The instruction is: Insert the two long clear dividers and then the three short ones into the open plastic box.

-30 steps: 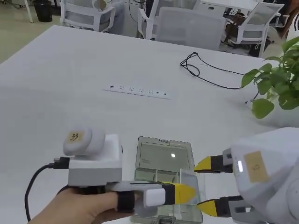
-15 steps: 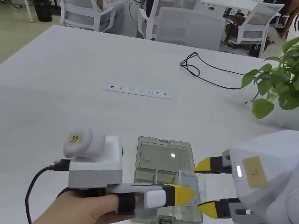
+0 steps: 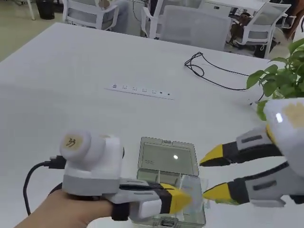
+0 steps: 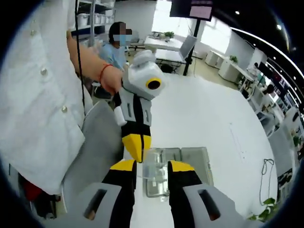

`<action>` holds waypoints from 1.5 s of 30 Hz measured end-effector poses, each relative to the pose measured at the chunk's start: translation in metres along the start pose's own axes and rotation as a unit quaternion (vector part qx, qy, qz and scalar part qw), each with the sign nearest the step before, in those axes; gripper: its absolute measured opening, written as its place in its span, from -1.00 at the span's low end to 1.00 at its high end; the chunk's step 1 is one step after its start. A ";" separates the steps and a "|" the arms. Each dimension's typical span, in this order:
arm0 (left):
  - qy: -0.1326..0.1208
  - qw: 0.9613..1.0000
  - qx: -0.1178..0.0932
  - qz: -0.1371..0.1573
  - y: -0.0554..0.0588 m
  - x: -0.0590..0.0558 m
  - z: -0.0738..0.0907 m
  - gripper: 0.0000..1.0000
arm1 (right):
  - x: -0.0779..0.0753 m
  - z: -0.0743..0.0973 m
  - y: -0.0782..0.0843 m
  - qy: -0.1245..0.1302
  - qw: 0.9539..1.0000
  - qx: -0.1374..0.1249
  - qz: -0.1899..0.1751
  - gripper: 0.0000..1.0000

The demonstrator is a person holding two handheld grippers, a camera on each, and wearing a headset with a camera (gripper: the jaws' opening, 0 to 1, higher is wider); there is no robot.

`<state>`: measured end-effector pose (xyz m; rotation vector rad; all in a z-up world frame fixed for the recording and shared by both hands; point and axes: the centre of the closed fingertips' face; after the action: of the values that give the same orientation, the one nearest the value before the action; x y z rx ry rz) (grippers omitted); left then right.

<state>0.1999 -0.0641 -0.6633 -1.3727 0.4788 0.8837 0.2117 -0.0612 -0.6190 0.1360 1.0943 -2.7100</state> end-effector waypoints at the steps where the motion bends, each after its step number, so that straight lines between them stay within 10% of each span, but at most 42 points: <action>1: 0.007 1.000 0.002 -0.015 0.000 -0.003 0.001 -1.00 | 0.001 0.001 -0.002 -0.013 1.000 -0.010 -0.013 -0.50; 8: 0.038 0.990 0.010 -0.135 0.000 -0.019 0.002 -1.00 | 0.009 0.001 0.000 -0.103 0.994 -0.032 -0.034 -0.67; 19: 0.056 0.983 0.008 -0.173 -0.002 -0.025 0.003 -1.00 | 0.027 -0.013 -0.004 -0.171 0.985 -0.029 -0.017 -0.78; 45: 0.034 0.982 0.005 -0.187 0.000 -0.016 0.008 -1.00 | 0.025 -0.025 0.003 -0.164 0.986 -0.019 0.006 -0.95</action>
<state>0.1892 -0.0608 -0.6499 -1.4272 0.2622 0.5270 0.1885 -0.0499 -0.6429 -0.2976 1.0380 -2.5759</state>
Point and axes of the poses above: the centre of the closed fingertips' face, and the gripper's own axes: z roughly backward along the fingers, x roughly to its left, y roughly out of its underside, and after that the axes turned 13 degrees about z, right-handed
